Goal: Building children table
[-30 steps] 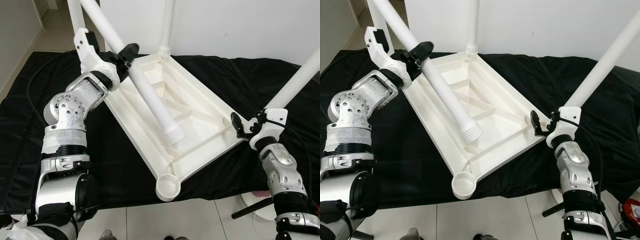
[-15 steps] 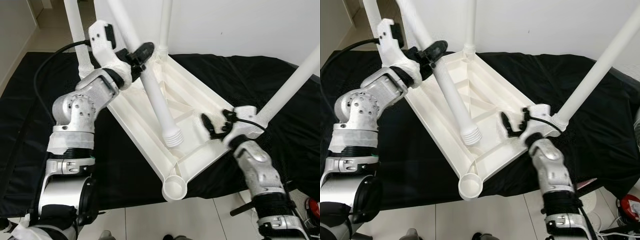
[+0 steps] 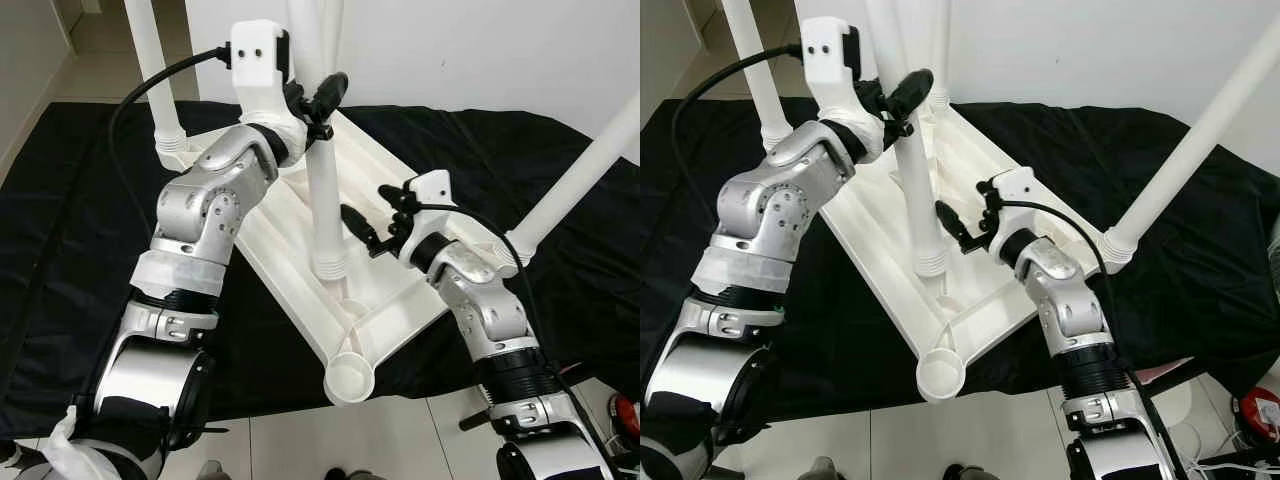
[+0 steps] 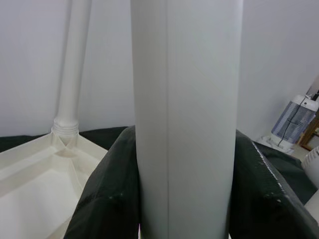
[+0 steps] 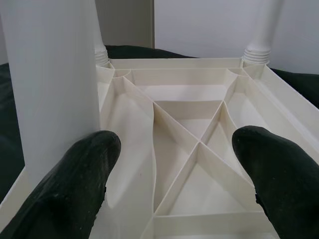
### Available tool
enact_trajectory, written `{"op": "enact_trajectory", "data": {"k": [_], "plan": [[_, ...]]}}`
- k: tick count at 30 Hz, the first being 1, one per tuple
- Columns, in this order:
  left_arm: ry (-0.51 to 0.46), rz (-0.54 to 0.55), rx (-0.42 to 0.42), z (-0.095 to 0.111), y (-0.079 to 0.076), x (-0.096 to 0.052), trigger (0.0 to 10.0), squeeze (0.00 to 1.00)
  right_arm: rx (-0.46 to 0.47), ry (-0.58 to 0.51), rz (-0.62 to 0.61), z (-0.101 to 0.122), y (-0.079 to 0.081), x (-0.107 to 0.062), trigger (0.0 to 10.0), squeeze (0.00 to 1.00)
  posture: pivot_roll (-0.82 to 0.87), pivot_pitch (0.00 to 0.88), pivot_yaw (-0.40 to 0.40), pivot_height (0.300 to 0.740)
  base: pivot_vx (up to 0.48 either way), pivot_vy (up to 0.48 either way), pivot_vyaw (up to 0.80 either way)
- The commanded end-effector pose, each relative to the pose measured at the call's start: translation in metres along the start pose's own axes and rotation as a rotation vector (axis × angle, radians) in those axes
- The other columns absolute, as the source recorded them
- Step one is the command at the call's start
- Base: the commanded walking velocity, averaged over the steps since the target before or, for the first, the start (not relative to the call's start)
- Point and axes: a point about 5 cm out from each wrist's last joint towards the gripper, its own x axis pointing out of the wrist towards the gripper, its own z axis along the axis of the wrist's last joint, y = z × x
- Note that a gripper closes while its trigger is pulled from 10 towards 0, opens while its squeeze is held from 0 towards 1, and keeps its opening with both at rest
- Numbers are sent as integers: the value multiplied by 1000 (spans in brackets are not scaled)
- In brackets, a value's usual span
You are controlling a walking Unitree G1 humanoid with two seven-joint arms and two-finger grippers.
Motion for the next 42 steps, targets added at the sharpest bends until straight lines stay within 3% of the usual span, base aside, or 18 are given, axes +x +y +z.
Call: {"op": "enact_trajectory", "data": {"k": [1,8,11,17,24,33,39,42], "plan": [[-32,-90,41,8,-15,7,10000,0,-12,15,70,0,11,6,10000,0,86,80,-78,740,0,0,0],[-61,-119,47,12,-27,14,10000,0,-25,38,92,2,15,14,10000,0,85,78,-78,740,0,0,0],[-71,-133,85,12,-32,18,10000,0,-25,14,58,8,12,19,10000,0,88,76,-78,740,0,0,0],[-78,-113,115,15,-23,17,10000,0,30,-36,-93,15,-9,14,10000,0,89,77,-77,740,0,0,0],[-87,-81,144,20,-10,14,10000,0,95,-88,-117,18,-15,3,10000,0,85,71,-74,740,0,0,0],[-88,-68,195,21,1,13,10000,0,154,-156,-81,24,-11,-4,10000,0,78,62,-69,740,0,0,0],[-96,-60,207,23,2,15,10000,0,152,-133,61,20,6,-4,10000,0,80,51,-64,740,0,0,0],[-103,-64,204,24,0,16,10000,0,144,-123,76,19,9,-3,10000,0,80,49,-64,740,0,0,0]]}}
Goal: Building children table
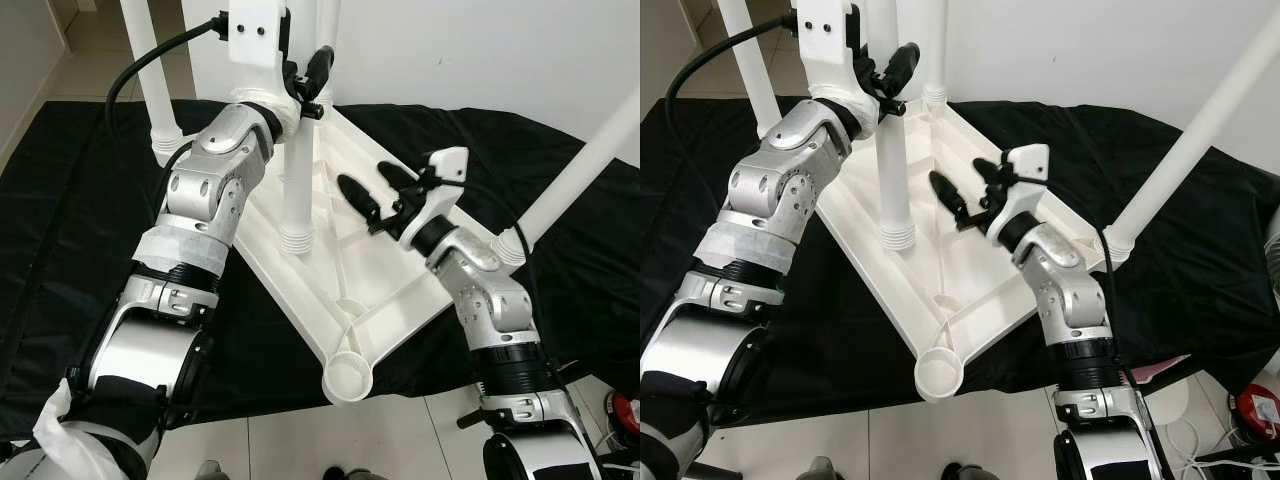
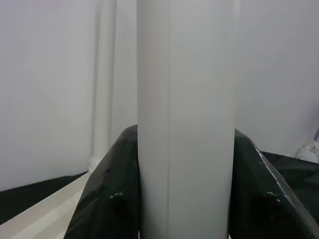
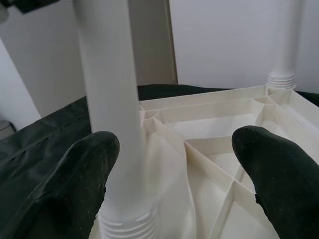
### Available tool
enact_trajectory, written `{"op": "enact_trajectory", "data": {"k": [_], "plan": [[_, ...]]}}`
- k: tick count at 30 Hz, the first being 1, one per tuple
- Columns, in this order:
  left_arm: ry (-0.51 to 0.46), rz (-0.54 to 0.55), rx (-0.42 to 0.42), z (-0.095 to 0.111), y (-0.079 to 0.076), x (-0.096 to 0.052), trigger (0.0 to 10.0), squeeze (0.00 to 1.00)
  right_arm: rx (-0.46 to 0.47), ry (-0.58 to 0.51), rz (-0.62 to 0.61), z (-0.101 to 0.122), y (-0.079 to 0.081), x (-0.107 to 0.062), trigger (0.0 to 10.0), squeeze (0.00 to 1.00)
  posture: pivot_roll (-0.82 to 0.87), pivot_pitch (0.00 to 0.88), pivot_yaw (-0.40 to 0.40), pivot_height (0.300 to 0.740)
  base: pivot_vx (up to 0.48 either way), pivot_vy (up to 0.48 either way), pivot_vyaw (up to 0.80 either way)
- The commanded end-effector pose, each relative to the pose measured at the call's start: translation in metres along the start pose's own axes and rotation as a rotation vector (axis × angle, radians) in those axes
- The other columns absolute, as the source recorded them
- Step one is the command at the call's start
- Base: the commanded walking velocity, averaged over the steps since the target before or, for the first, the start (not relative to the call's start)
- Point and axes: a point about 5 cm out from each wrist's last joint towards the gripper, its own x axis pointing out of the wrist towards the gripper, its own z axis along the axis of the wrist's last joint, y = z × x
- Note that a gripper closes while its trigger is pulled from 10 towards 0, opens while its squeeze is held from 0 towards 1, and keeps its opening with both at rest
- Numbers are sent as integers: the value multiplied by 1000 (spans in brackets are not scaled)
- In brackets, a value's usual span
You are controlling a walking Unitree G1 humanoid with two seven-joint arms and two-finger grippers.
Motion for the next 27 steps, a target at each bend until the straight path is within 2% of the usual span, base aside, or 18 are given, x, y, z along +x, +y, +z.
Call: {"op": "enact_trajectory", "data": {"k": [1,3,10,14,27], "plan": [[-42,-134,23,11,-15,6,10000,0,-6,32,24,-5,4,0,10000,0,82,47,-64,740,0,0,0],[-63,-146,20,15,-23,10,10000,0,-1,63,32,-12,7,4,10000,0,89,46,-67,740,0,0,0],[-84,-167,15,20,-33,14,10000,0,1,76,30,-15,7,11,10000,0,94,53,-68,740,0,0,0],[-107,-212,-6,23,-51,16,10000,0,-17,67,12,-12,7,26,10000,0,95,59,-68,740,0,0,0],[-104,-259,-25,19,-67,17,10000,0,-54,67,-2,-8,4,38,10000,0,101,63,-70,740,0,0,0]]}}
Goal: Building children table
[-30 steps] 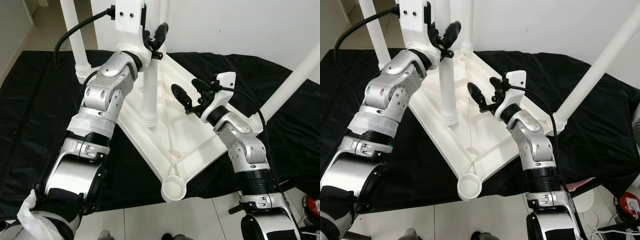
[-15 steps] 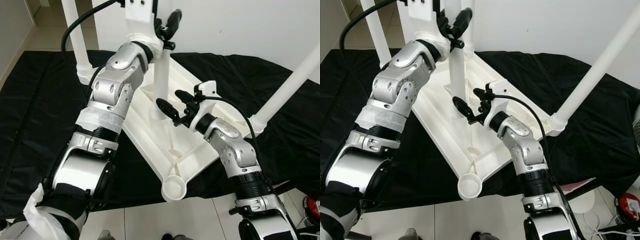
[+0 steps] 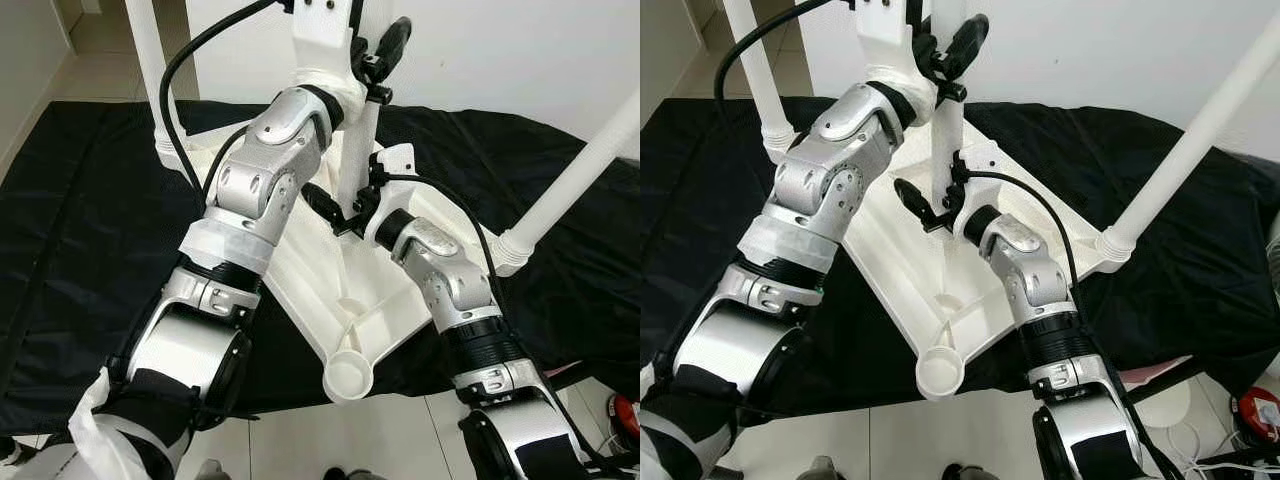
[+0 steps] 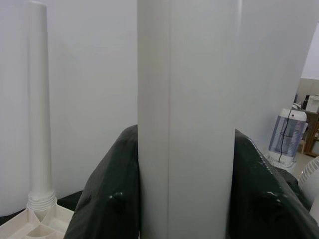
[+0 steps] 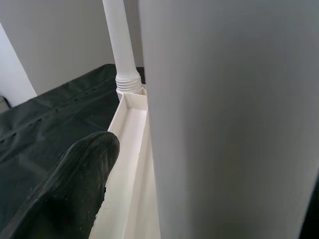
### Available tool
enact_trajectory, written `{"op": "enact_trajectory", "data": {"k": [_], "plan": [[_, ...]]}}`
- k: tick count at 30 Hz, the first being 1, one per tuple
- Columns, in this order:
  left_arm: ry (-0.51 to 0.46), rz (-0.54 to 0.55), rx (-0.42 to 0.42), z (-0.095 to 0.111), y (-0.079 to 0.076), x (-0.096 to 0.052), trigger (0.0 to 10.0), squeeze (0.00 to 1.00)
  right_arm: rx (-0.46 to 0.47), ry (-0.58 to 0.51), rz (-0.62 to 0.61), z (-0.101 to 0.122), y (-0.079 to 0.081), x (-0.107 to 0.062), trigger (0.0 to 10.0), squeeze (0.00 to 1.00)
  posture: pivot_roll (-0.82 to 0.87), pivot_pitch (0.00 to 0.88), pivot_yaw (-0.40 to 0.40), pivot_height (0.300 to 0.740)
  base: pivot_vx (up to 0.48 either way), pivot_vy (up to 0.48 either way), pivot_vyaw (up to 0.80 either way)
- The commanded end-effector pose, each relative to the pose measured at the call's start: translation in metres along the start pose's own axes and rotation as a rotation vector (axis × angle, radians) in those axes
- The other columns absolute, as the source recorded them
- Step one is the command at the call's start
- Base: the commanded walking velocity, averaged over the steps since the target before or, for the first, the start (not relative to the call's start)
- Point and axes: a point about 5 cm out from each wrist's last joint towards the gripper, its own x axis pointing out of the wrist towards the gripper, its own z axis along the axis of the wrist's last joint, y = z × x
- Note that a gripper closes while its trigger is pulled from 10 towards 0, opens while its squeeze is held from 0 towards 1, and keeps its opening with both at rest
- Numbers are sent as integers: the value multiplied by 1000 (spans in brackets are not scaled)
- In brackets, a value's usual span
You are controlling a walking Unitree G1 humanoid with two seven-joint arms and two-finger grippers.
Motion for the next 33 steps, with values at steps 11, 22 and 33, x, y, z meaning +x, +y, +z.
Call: {"op": "enact_trajectory", "data": {"k": [11,22,33], "plan": [[-23,-132,20,6,-17,5,10000,0,-20,7,0,1,-3,2,1451,0,97,60,-65,740,0,0,0],[-33,-178,42,6,-26,6,10000,0,-27,45,10,-7,-4,-2,0,0,94,61,-64,740,0,0,0],[-14,-197,-19,1,-31,3,10000,1000,-2,40,-38,-10,-10,-6,10000,0,93,53,-62,740,0,0,0]]}}
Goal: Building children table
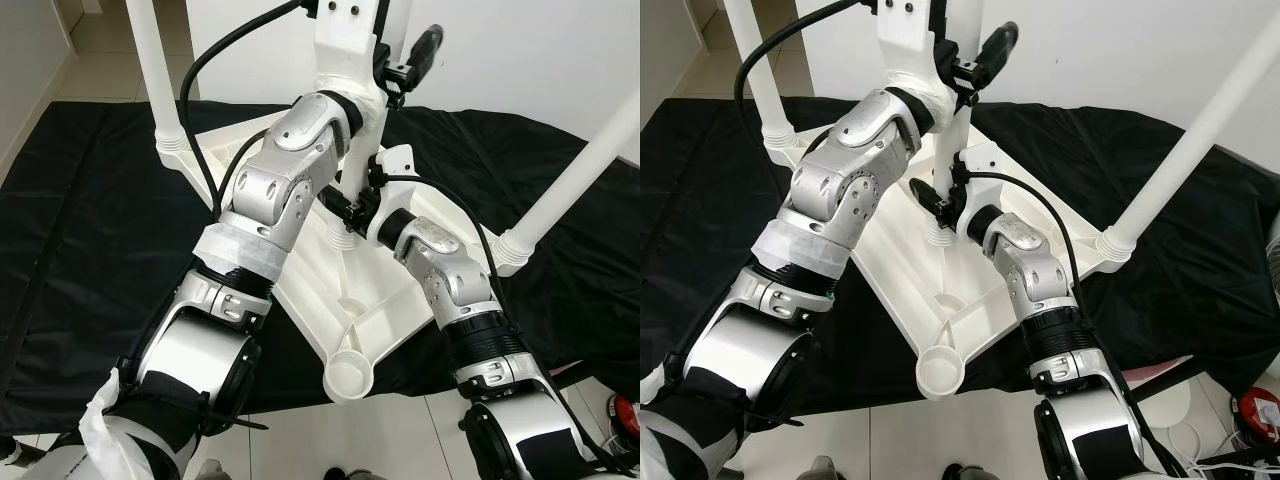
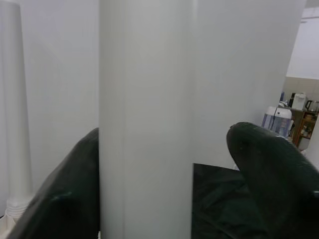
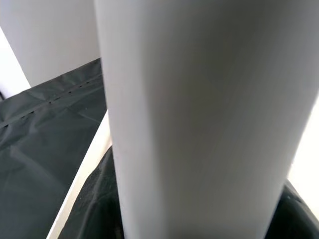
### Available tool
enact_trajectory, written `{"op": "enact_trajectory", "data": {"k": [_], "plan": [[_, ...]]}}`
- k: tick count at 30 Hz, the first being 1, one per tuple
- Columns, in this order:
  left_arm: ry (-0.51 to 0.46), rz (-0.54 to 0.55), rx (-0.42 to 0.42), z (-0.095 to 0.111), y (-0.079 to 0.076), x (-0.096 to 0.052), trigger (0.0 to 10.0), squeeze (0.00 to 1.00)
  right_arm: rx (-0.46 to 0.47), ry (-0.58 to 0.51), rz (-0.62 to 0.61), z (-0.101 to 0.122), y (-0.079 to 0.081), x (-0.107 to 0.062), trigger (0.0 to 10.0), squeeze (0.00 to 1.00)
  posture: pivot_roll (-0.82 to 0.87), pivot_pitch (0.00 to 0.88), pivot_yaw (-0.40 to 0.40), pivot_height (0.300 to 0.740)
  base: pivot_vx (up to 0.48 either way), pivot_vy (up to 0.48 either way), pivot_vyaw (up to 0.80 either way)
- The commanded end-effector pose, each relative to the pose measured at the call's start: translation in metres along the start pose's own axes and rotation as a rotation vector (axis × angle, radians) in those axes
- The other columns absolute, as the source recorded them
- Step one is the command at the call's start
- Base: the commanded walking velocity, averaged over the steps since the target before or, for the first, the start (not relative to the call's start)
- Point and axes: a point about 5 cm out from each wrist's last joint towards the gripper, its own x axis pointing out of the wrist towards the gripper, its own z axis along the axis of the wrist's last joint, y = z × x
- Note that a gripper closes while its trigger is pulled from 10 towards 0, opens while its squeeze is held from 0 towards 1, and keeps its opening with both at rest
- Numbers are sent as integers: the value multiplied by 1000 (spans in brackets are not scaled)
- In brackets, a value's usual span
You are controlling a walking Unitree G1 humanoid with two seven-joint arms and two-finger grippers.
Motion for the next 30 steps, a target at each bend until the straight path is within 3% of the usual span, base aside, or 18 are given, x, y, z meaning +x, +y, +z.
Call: {"op": "enact_trajectory", "data": {"k": [1,6,10,11,19,22,23,26,27,29,30], "plan": [[-9,-146,-4,3,-13,-1,10000,1000,19,12,-34,-5,-6,-5,10000,0,93,53,-62,740,0,0,0],[-5,-151,-52,-2,-3,-16,10000,1000,72,-14,-124,-9,-15,-13,10000,0,87,41,-55,740,0,0,0],[-2,-144,-51,-4,-1,-19,10000,1000,84,-30,-139,-7,-17,-14,10000,0,86,40,-54,740,0,0,0],[6,-127,-48,-8,5,-25,10000,0,104,-68,-170,-3,-20,-16,10000,0,86,36,-54,740,0,0,0],[-4,-61,-50,-13,21,-41,10000,0,109,-146,-228,6,-28,-24,10000,0,86,30,-57,740,0,0,0],[29,-49,-55,-23,31,-59,10000,0,87,-128,-244,2,-31,-33,10000,0,91,30,-61,740,0,0,0],[29,-49,-55,-23,31,-59,10000,0,87,-128,-244,2,-31,-33,10000,0,91,30,-61,740,0,0,0],[142,-67,-13,-47,41,-82,10000,0,59,-121,-239,1,-32,-44,10000,0,89,28,-61,740,0,0,0],[142,-67,-13,-47,41,-82,10000,0,59,-121,-239,1,-32,-44,10000,0,89,28,-61,740,0,0,0],[249,-192,54,-68,39,-108,10000,0,30,-114,-234,2,-33,-52,10000,0,89,28,-61,740,0,0,0],[249,-192,54,-68,39,-108,10000,0,30,-114,-234,2,-33,-52,10000,0,89,28,-61,740,0,0,0]]}}
